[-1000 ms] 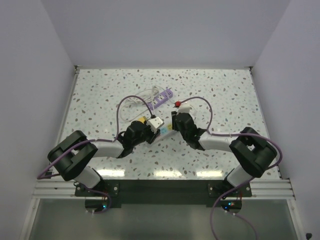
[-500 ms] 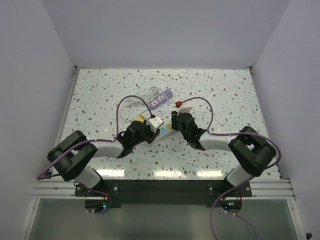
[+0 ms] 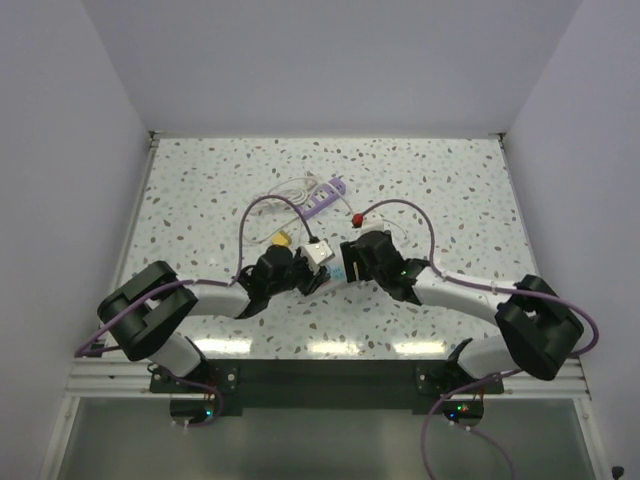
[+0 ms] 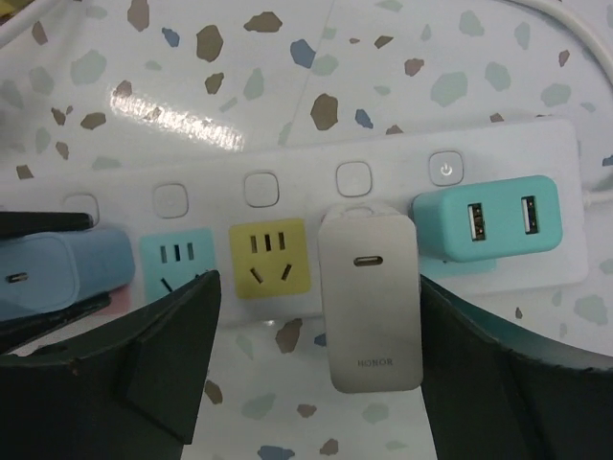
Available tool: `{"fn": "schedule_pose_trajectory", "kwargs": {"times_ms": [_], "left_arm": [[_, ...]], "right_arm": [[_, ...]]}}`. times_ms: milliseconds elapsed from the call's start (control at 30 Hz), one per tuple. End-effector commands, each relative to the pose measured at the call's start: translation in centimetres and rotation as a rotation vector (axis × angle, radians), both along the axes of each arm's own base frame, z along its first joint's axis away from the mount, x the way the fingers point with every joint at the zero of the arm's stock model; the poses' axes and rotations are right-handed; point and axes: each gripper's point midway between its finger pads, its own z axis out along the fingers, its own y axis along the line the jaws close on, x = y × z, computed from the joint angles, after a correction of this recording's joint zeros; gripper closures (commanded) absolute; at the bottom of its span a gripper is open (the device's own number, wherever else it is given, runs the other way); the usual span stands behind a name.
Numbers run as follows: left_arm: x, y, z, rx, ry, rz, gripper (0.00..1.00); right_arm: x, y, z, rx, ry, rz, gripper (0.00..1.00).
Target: Insert the plug
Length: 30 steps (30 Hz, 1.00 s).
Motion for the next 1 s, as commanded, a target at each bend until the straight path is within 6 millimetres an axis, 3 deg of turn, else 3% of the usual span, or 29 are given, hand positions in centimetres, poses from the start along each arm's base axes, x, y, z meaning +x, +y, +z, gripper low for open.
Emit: {"fn": "schedule_pose_trajectory", "kwargs": {"times_ms": [0,133,300,433,467,533,567,667,867,900,967], "left_arm": [[0.1,-0.9,-0.5,-0.013,0.032,0.011,1.0],[0.3,-1.4,-0.3,-0.023,0.016,0.013,1.0],[0.5,-1.5,0.9,-0.054,-0.019,0.021,1.0],[0.4,-2.3,2.5,-0.097,-0.05,-0.003,0.75],[0.3,-2.5,2.9,-0.107,-0.058,-0.01,0.6],[0.4,-2.8,3.9,-0.128,-0.074,-0.016,0.42],[0.5,-2.8,4.2,-0.133,-0.08,-0.015,0.26],[0.9,-2.6,5.8,-0.152,-0.113,0.012,0.16],[1.1,-0.8,10.4,-0.234,-0.22,0.08,0.11],[1.7,0.4,11.5,-0.247,-0.251,0.146,0.11],[2.7,1.9,11.7,-0.23,-0.252,0.238,0.08]], "right_arm": [[-1.6,0.4,2.1,0.02,0.033,0.039,0.2],[-1.7,-0.4,4.9,0.046,-0.037,0.034,0.12],[-2.2,-2.9,8.7,0.052,-0.125,-0.013,0.09],[-3.0,-4.1,11.0,0.089,-0.179,-0.025,0.08],[-3.1,-4.3,11.1,0.092,-0.184,-0.024,0.07],[-3.5,-4.6,11.7,0.106,-0.201,-0.019,0.07],[-3.6,-4.8,11.7,0.104,-0.204,-0.018,0.07],[-3.9,-5.1,11.7,0.102,-0.21,-0.012,0.07],[-4.0,-5.2,11.8,0.101,-0.221,0.001,0.06],[-4.0,-5.1,11.9,0.106,-0.224,0.005,0.06],[-4.0,-4.9,12.1,0.114,-0.23,0.015,0.06]]}}
